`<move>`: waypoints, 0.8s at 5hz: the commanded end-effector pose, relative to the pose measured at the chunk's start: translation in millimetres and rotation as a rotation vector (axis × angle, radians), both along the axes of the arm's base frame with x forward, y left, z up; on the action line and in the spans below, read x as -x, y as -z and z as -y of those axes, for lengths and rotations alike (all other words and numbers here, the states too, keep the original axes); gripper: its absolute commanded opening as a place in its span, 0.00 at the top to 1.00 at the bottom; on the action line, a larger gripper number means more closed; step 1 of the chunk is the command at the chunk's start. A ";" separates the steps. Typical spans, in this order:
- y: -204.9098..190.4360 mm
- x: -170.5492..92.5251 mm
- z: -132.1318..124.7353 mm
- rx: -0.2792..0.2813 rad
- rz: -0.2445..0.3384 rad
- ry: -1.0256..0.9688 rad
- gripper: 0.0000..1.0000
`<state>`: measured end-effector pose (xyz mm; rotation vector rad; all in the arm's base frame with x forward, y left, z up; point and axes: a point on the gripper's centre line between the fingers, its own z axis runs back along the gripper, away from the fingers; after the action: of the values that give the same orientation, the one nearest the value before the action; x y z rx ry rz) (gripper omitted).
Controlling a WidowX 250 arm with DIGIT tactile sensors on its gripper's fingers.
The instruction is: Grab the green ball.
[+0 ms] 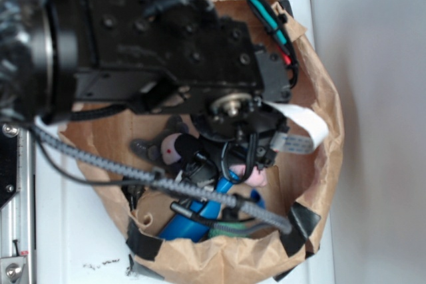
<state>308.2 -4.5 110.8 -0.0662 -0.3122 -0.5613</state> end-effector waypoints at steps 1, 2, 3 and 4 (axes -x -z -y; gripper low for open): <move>-21.1 -4.8 7.4 -0.005 0.051 0.011 0.00; -21.1 -4.8 7.4 -0.005 0.051 0.011 0.00; -12.9 0.4 22.4 -0.020 0.044 0.115 0.00; -11.9 -1.0 41.4 -0.054 0.040 0.160 0.00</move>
<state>305.0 -36.4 102.5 -0.0405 -0.2830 -0.7249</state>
